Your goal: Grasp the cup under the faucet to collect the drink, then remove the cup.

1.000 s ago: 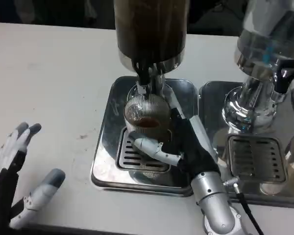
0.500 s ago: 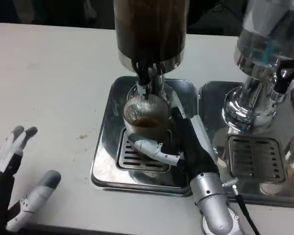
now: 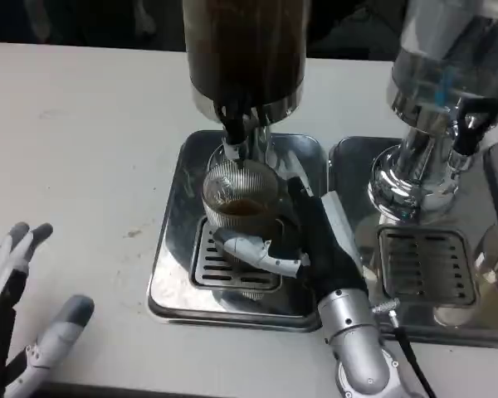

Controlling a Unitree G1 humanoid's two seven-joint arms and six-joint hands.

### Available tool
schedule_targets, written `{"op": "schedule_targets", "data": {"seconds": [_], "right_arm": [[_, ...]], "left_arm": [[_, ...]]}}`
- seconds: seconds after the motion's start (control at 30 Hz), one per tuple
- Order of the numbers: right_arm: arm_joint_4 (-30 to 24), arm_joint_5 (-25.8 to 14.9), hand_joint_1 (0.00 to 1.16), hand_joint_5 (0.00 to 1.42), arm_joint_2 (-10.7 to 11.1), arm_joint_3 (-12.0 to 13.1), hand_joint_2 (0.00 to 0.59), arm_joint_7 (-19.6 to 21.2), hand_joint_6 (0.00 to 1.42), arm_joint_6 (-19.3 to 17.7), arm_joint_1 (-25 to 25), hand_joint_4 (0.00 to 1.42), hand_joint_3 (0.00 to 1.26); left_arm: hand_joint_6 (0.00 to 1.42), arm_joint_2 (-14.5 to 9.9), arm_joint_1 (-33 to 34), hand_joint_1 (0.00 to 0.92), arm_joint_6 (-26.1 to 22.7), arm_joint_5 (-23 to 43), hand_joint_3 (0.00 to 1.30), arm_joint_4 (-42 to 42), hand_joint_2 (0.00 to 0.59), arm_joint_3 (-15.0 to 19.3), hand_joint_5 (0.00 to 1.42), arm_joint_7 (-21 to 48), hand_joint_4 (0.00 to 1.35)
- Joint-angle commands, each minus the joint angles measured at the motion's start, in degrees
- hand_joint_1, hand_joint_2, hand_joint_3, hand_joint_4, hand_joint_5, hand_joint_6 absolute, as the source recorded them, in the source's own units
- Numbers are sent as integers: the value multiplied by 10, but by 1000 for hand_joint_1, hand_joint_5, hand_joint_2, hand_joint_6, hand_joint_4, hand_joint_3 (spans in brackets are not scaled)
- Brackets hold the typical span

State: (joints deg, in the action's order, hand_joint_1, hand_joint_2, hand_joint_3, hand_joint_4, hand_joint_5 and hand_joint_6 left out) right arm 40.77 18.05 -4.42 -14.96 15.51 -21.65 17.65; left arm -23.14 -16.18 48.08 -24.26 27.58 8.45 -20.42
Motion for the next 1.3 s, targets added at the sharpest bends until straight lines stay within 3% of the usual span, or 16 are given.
{"op": "schedule_targets", "data": {"seconds": [0.03,0.73,1.13,1.3], "right_arm": [[29,-8,890,212,-20,-7,165,-23,251,16,5,191,35],[49,-8,820,175,-23,-24,162,-39,250,-2,10,186,101],[85,-1,927,287,-38,-26,162,-2,323,-7,39,313,268],[91,1,984,415,-44,-26,179,23,392,-15,40,438,416]], "left_arm": [[0,2,-12,0,-7,5,143,-15,147,7,9,-9,0],[0,9,-28,0,-13,9,155,-35,146,14,28,-3,0],[0,10,-41,0,-15,11,156,-44,146,19,33,-4,0],[0,13,-49,0,-17,12,156,-50,146,20,33,-4,0]]}}
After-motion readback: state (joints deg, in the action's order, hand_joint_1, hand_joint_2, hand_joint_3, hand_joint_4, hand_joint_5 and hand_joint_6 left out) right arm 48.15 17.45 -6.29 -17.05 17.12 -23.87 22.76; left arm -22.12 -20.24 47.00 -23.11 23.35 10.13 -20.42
